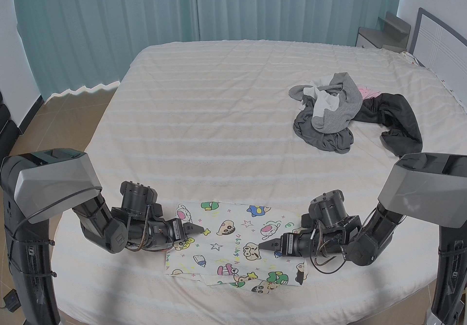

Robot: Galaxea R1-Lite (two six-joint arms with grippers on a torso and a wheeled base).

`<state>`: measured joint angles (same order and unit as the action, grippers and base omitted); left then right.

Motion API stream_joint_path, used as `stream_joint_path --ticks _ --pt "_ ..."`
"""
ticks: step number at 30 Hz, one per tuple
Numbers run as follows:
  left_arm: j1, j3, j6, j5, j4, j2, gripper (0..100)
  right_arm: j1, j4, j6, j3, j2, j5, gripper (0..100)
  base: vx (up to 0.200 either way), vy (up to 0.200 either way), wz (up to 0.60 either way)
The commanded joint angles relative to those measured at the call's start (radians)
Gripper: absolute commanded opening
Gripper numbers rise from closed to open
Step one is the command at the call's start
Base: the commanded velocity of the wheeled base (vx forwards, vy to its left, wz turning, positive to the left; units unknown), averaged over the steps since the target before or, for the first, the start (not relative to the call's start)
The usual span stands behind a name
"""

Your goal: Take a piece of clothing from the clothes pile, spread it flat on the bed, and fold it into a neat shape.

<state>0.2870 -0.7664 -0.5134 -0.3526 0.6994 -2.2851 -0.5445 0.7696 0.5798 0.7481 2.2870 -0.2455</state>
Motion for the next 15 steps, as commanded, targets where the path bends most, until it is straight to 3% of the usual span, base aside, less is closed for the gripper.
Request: stream_joint_path --ticks 1,12,15 --pt "0.023 0.012 -0.028 -0.003 -0.001 0.001 0 -0.022 -0.03 0.0 0.05 0.017 0.0 0 0.0 0.0 0.0" --pt "0.041 0.041 -0.054 0.012 -0.018 0.099 0 -0.035 -0.038 0.066 0.047 -0.043 -0.005 0 0.0 0.0 0.0" --pt "0.054 0.036 -0.157 0.049 -0.023 0.134 0 -0.037 -0.039 0.095 0.034 -0.086 -0.003 0 0.0 0.0 0.0"
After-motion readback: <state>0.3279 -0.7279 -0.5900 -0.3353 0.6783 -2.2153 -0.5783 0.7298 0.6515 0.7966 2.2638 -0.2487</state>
